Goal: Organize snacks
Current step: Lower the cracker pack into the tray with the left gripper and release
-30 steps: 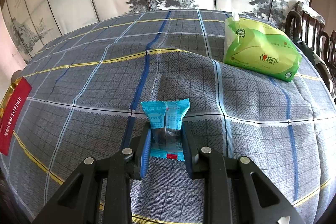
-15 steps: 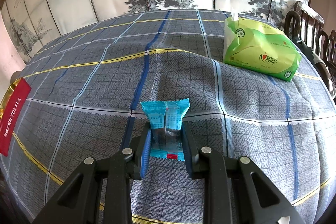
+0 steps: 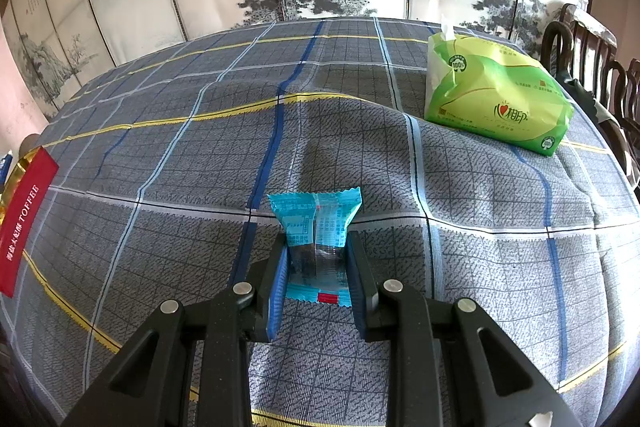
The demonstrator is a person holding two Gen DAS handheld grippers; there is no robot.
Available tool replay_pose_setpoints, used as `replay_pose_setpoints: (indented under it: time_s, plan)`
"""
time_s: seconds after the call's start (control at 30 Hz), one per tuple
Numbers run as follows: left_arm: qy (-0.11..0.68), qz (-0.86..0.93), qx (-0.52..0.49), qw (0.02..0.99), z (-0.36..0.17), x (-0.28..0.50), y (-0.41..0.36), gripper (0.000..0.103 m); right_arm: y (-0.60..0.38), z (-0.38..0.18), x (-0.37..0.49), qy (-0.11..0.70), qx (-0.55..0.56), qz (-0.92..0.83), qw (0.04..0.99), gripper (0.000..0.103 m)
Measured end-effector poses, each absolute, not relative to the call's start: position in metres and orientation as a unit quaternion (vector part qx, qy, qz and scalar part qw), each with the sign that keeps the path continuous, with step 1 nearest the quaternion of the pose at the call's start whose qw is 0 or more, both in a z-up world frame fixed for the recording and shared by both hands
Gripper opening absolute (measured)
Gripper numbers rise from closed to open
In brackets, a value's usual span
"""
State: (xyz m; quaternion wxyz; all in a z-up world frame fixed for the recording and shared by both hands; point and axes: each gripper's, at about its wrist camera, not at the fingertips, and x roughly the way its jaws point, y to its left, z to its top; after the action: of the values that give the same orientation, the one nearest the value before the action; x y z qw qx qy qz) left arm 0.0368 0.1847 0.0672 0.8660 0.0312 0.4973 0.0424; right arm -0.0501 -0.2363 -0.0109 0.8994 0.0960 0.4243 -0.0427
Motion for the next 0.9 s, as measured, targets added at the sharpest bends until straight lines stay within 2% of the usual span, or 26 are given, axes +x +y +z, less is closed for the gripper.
replay_pose_setpoints:
  time_s: [0.9]
  plan:
    - [0.507, 0.055, 0.042, 0.859, 0.041, 0.054, 0.187, 0.052, -0.238, -0.010, -0.051, 0.425, 0.094, -0.044, 0.899, 0.025]
